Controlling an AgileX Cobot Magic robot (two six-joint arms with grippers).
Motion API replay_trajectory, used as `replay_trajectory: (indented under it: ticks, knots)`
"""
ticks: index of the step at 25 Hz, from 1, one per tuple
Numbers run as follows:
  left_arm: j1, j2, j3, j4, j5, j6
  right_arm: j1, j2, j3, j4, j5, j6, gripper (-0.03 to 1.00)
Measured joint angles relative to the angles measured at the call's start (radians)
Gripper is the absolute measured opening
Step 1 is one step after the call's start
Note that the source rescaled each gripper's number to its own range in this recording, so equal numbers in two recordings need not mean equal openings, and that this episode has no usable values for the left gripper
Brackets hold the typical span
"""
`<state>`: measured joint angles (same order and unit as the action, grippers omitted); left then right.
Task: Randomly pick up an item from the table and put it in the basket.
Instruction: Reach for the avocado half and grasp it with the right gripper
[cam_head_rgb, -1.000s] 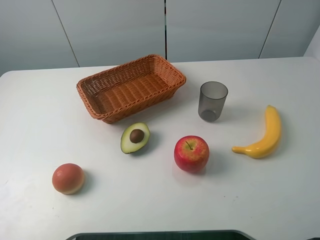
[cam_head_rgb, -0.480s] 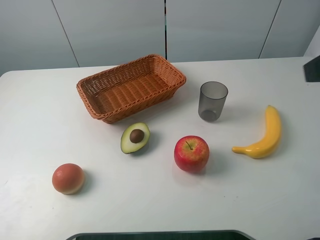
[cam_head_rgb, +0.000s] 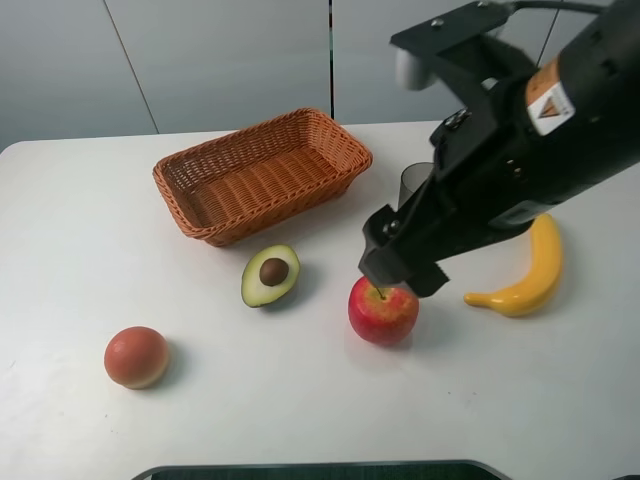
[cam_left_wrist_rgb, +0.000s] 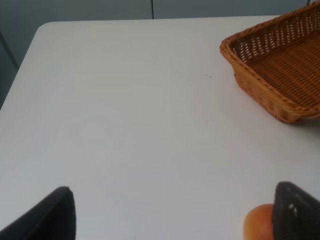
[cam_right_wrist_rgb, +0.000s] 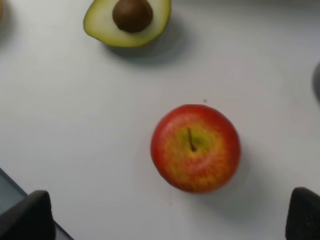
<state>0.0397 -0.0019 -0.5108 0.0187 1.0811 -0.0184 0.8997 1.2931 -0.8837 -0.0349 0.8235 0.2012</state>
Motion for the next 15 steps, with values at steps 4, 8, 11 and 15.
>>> replay_trajectory:
  ticks: [4,8,11,15]
  knots:
    - [0.0,0.0,0.0,0.0,0.0,0.0,0.012,0.121,-0.067,0.026,-0.026,0.011,1.0]
    - [0.0,0.0,0.0,0.0,0.0,0.0,0.02,0.25,-0.177,0.041,-0.026,0.065,1.0]
    - [0.0,0.0,0.0,0.0,0.0,0.0,0.041,0.356,-0.275,0.045,-0.026,0.126,1.0]
    - [0.0,0.0,0.0,0.0,0.0,0.0,0.054,0.506,-0.416,0.045,-0.015,0.241,1.0]
